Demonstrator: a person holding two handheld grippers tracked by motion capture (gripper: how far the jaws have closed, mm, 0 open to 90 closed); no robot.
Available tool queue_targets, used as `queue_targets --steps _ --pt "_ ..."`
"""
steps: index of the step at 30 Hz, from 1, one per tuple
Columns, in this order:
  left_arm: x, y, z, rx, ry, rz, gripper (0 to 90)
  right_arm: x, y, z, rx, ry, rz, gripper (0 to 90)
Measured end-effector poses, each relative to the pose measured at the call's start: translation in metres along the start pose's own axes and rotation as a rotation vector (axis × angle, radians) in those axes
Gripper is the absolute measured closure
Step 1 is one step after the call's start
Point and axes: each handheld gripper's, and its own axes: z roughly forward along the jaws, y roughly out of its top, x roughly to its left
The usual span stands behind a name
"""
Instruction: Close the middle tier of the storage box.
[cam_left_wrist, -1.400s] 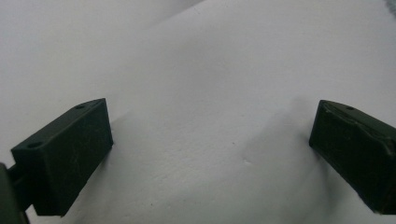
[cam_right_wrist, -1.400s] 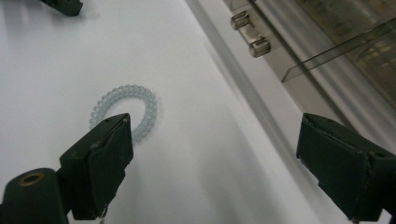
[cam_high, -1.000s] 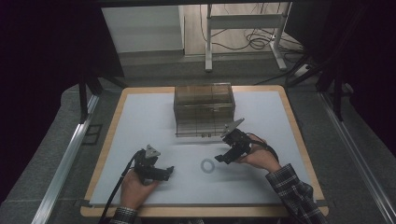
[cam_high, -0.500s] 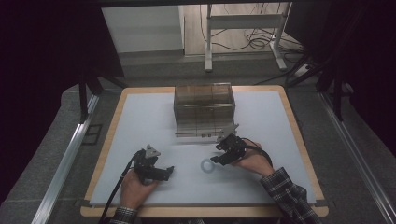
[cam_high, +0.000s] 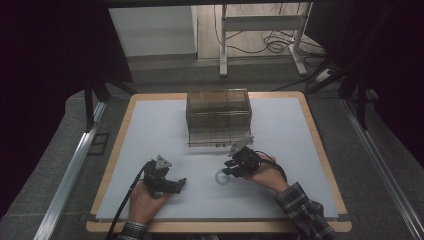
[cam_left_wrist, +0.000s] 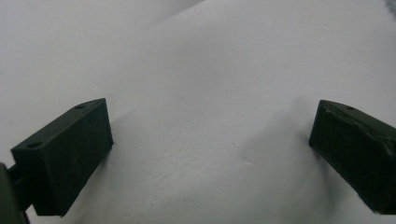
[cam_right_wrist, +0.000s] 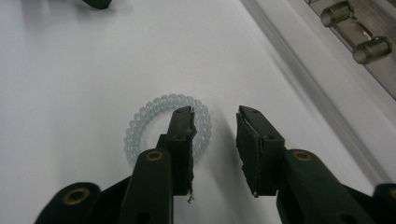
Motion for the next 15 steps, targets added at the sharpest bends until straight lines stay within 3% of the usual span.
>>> queue_targets --steps 15 --pt "0.0 0.0 0.0 0.0 0.0 0.0 0.0 0.004 -0.003 0.013 -0.016 -0.018 -0.01 72.1"
